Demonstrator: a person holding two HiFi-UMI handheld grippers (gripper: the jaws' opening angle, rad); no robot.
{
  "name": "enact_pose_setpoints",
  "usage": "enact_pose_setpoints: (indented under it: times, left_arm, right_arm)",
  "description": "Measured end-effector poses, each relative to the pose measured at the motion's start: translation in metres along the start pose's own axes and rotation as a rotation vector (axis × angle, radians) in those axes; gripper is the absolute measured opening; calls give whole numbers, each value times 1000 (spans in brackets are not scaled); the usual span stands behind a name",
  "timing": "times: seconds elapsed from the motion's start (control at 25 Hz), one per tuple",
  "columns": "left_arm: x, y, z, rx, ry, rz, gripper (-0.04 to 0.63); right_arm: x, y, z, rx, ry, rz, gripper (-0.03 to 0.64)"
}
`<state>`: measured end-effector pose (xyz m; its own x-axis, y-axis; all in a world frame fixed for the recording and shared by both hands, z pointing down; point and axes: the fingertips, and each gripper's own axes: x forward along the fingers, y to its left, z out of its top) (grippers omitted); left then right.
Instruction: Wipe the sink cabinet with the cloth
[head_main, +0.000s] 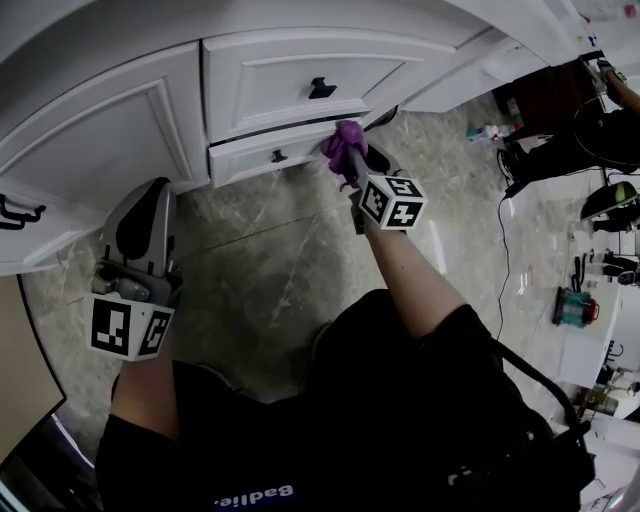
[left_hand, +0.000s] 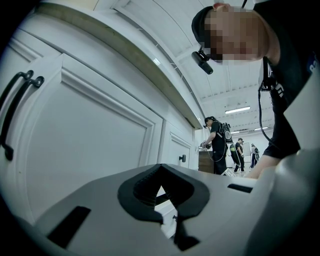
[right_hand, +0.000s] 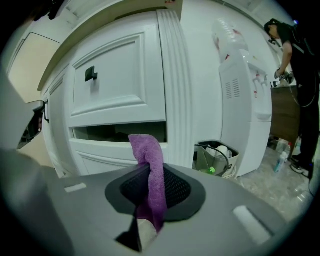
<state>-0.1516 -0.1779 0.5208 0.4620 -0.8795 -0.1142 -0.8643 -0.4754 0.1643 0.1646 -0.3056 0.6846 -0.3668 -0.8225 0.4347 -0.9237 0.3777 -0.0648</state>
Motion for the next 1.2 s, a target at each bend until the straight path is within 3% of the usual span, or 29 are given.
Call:
enact_pose_setpoints:
  times: [0.12,0.4,0.68,0.88,1.2]
  left_arm:
    - [0,1,0,-4,-1,3,3]
    - [0,0,0,-4,-6,-4,3]
    - [-6,3,1,2,2,7,3]
    - [-6,5,-2,0,3,6,3]
    - [0,3,-3,-18,-10,-6,3]
  right_arm:
    - [-1,29,-6,-35,23,64,58]
    - [12,159,-19,-128,55,331,58]
    - [36,222,-63,-151,148,421,58]
    - [49,206,-89,-199,203,390,58]
    - [51,96,-97,-177,258,193,58]
